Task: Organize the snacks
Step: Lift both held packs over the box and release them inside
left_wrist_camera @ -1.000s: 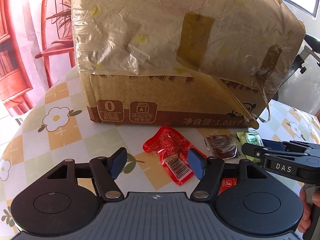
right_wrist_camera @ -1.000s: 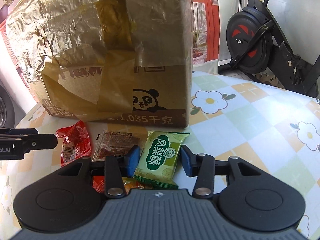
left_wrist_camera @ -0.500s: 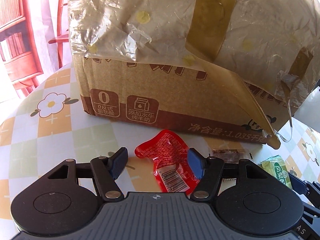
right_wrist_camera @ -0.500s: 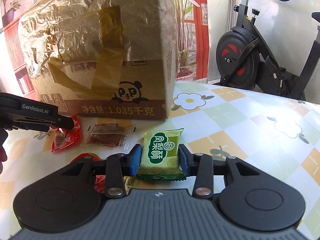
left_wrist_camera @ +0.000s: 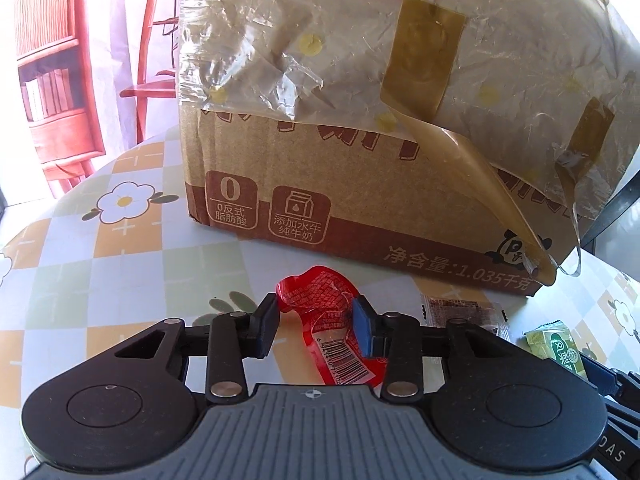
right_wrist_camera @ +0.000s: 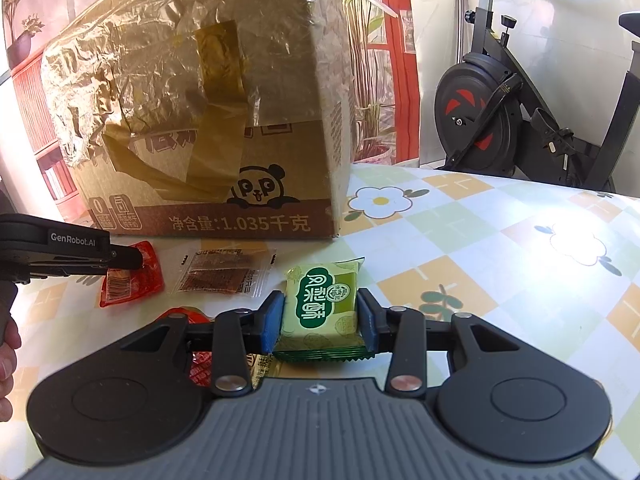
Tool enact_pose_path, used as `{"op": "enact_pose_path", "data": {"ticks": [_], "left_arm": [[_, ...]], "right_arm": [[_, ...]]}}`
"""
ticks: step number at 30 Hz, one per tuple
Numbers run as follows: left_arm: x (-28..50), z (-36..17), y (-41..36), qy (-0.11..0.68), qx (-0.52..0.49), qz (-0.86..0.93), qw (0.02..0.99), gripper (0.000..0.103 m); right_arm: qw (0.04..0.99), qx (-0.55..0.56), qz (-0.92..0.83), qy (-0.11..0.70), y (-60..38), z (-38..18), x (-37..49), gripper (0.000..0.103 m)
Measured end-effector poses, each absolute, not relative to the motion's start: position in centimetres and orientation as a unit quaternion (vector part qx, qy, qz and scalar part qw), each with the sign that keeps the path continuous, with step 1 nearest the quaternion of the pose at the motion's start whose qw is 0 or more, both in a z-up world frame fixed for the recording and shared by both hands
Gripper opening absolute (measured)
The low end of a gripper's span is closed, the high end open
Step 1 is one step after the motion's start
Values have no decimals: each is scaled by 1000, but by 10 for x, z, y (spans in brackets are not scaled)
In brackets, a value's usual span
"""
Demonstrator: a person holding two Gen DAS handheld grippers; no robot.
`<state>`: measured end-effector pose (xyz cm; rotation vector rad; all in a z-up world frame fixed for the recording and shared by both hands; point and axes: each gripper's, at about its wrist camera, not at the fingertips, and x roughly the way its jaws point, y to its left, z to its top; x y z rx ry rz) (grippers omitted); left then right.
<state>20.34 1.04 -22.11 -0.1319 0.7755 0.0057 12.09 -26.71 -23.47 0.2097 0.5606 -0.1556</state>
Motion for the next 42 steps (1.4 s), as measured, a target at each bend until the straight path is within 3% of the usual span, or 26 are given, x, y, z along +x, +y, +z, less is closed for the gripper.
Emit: {"op": "enact_pose_path", "data": {"ticks": [13,24,33,34,35,36,42], "left_arm": [[169,-215,11,365,-21,-38,930,34],[182,-229,3,381,-17,-36,924,53],[187,-236,-13,364,19,-22,931,63],[188,-236,-14,365,15,-21,931,61],[188,-235,-14,366,13,-24,930,50],[186,-233,-13,365,7,-31,930,29],[176,-225,-5,366,1,-50,929,24]], "right_arm": [[953,106,-76,274,-268,-235,120,41],[953,107,-75,274,-268,-235,119,41],[953,109,-75,274,-268,-235,119,41],[953,109,-75,274,-268,-235,119,42],[953,109,-75,274,-268,-235,119,41],[953,109,-75,274,-268,-235,119,42],[951,105,-78,279,-265,-233,119,41]]}}
